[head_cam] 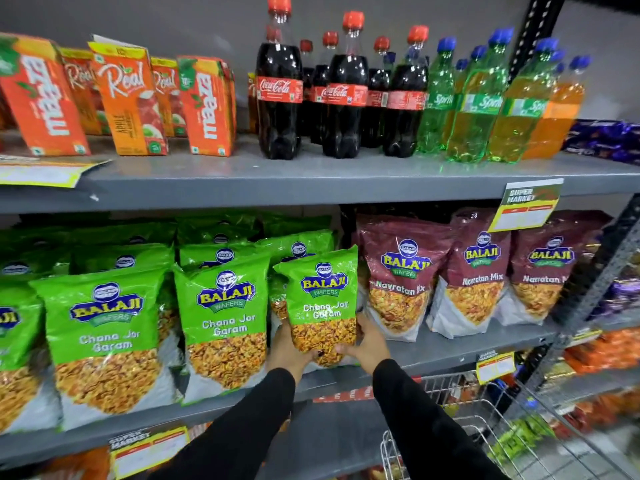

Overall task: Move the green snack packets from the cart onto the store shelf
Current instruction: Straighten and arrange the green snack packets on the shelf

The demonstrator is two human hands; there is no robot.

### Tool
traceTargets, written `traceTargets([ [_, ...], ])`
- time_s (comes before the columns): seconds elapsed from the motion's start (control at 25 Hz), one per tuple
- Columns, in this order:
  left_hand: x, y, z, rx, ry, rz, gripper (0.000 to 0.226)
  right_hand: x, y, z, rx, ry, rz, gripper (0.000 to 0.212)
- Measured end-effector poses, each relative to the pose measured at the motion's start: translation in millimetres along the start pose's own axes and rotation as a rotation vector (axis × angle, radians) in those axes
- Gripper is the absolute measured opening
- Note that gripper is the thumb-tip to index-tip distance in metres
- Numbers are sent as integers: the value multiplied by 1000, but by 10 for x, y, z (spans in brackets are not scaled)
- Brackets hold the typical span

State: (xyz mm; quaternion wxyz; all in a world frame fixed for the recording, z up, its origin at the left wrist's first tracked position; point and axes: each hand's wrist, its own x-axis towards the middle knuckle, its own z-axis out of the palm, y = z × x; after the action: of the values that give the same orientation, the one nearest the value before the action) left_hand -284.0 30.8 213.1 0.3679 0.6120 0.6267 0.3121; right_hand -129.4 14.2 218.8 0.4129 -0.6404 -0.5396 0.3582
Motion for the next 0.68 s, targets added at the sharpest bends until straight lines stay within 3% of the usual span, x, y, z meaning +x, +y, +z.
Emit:
traceTargets([
  [0.2, -21, 0, -22, 37, -18, -27, 88, -85, -166, 1, -1, -50, 13, 64],
  [0.32, -54, -12, -9, 21, 9, -30, 86, 62, -506, -76, -28, 195, -145, 64],
  [0.4, -68, 0, -19, 3, 11, -27, 88, 273, -915, -136, -109, 379, -345, 47],
  [0.44, -74, 7, -21, -7, 15, -31, 88, 379, -1150, -145, -209, 382, -440, 36],
  [0.52, -84, 20, -31, -53, 8, -49, 87, 583, -1561, -75, -411, 195, -518, 21],
  [0.68, -91, 14, -43, -125, 10, -68, 84, 899, -1836, 182, -868, -293, -358, 21],
])
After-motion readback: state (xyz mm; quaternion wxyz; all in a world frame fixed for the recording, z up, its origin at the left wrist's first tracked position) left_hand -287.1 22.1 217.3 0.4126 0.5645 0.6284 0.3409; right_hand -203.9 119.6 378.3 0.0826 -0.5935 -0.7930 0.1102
